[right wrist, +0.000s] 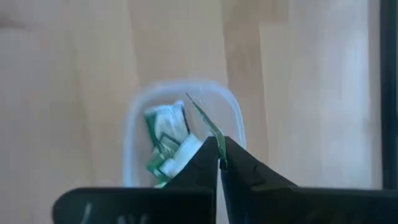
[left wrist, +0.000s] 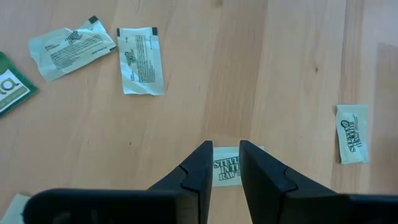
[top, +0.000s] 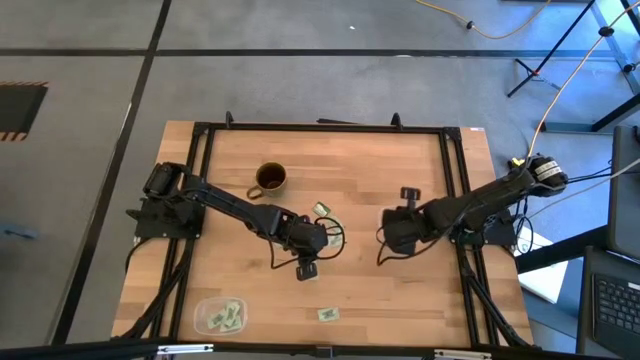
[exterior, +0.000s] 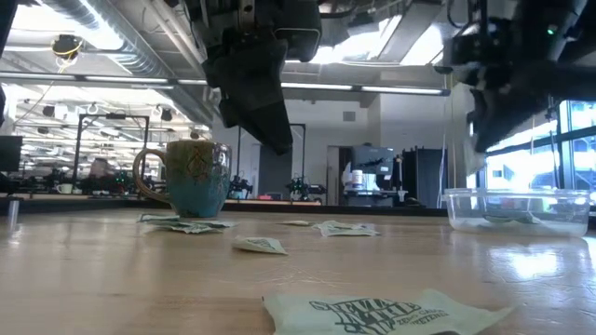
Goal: Pick and place Stevia / Truvia into bins
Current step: Put the truvia packet into the top transparent container, then put the stevia packet into the bottom transparent container
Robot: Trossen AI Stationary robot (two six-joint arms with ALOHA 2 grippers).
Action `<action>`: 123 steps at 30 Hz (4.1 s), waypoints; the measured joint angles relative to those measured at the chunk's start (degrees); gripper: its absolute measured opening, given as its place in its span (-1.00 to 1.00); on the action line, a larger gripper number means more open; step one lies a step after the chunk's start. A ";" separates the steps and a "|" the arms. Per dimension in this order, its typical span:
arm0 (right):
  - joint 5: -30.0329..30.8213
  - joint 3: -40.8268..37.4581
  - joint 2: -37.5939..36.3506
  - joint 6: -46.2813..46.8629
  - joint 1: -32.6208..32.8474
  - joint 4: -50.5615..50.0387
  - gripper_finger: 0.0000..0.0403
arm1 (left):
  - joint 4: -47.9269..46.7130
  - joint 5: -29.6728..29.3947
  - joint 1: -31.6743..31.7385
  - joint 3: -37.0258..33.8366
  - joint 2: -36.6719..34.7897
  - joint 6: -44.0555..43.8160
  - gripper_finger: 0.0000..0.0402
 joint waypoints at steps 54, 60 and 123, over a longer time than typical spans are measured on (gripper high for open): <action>-0.51 0.32 0.04 5.09 -0.33 2.40 -0.59 | -1.44 0.03 -5.54 0.00 0.02 3.12 -0.63; -0.53 0.39 0.04 5.20 -0.33 2.69 -0.59 | -2.01 0.03 -6.50 -0.02 0.02 3.13 -0.63; -0.50 0.41 0.00 2.11 -0.33 7.00 -0.59 | -1.74 -10.56 -12.72 -0.17 2.84 8.11 -0.99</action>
